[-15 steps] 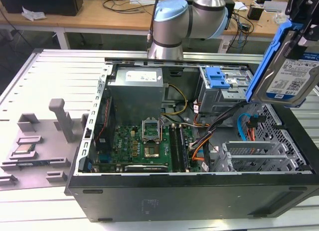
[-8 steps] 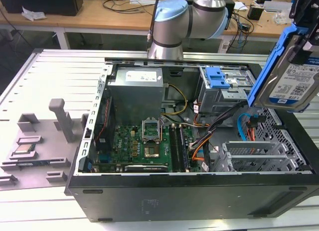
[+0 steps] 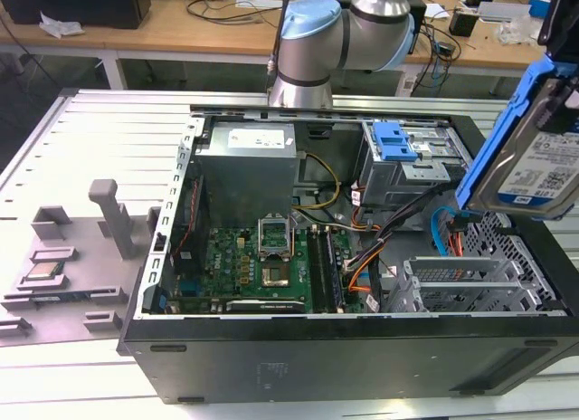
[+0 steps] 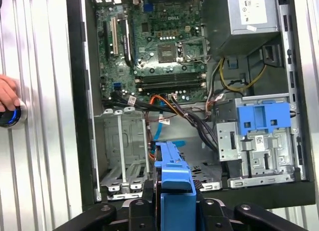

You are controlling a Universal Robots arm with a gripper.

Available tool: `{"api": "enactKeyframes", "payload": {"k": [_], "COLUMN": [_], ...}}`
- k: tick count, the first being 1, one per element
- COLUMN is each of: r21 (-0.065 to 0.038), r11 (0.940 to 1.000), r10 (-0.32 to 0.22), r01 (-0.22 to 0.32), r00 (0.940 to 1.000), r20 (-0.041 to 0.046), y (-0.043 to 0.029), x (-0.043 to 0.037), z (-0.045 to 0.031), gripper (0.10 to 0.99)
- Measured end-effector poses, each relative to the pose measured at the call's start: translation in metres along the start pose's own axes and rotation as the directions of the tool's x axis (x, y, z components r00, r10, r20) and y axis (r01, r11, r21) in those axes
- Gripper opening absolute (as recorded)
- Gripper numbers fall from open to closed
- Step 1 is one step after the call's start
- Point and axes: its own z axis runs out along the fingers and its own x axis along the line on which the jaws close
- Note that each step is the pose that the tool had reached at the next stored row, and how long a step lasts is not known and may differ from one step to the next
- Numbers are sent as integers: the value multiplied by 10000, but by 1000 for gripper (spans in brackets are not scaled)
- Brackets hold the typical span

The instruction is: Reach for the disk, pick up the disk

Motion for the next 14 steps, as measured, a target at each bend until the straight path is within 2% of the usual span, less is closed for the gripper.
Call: {"api": "enactKeyframes", "payload": {"k": [6, 12, 14], "r21": [0, 0, 0], "r11": [10000, 10000, 10000], "r10": [0, -66, -91], "r01": [0, 66, 91], "r00": [10000, 10000, 10000], "r20": [0, -4, -4], "y": [-9, 118, 138], "x": [195, 384, 412], "z": [6, 31, 53], "gripper": [369, 369, 369]}}
